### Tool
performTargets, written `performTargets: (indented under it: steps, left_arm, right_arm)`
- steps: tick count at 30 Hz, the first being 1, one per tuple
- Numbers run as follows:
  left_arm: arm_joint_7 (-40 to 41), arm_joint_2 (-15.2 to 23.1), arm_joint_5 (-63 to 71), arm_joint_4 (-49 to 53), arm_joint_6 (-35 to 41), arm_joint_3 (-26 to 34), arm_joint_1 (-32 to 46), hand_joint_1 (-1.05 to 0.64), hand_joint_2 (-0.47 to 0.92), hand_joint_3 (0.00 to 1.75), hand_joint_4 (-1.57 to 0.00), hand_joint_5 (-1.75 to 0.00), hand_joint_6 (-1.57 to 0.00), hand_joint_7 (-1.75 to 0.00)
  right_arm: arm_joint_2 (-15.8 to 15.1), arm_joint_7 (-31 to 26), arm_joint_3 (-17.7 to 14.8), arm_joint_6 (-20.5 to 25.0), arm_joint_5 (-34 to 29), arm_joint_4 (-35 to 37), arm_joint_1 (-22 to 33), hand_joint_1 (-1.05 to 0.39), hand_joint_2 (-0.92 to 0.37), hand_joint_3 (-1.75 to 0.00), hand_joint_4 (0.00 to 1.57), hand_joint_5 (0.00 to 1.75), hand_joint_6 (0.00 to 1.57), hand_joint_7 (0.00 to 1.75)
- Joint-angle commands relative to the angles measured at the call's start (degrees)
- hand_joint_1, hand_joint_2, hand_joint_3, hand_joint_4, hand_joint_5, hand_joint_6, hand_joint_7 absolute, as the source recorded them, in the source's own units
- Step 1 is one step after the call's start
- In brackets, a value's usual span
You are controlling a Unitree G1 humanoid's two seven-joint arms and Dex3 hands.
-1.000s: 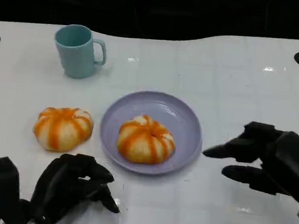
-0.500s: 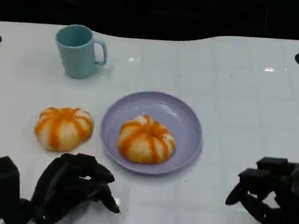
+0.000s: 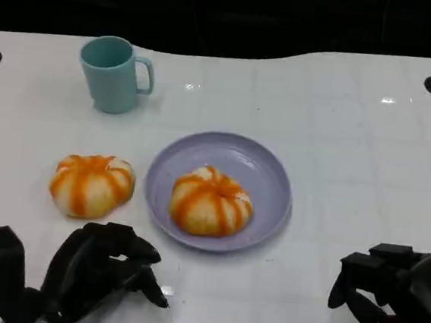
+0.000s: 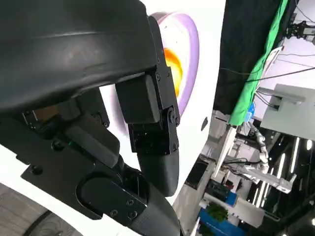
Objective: Grasp the bread from the table and place it into the plate.
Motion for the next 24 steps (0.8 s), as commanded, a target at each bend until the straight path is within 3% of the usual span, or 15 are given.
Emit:
performTargets:
  steps: [1, 24]
  left_arm:
    - [-0.10, 1.20, 0.07, 0.56, -0.25, 0.25, -0.77, -1.05, 0.69, 0.00, -1.57, -0.60, -1.57, -0.22]
    - [-1.97, 2.39, -0.15, 5.09, -1.91, 1.65, -2.99, -1.05, 0.71, 0.00, -1.57, -0.59, -1.57, -0.22]
  right_arm:
    - [-0.79, -2.21, 0.98, -2.28, -0.18, 3.07, -1.62, -0.10, -0.41, -1.13, 0.83, 1.75, 0.77, 1.33]
    - [0.34, -4.71, 4.54, -2.59, 0.42, 9.39, -5.25, -0.14, -0.43, -1.13, 0.85, 1.75, 0.78, 1.37]
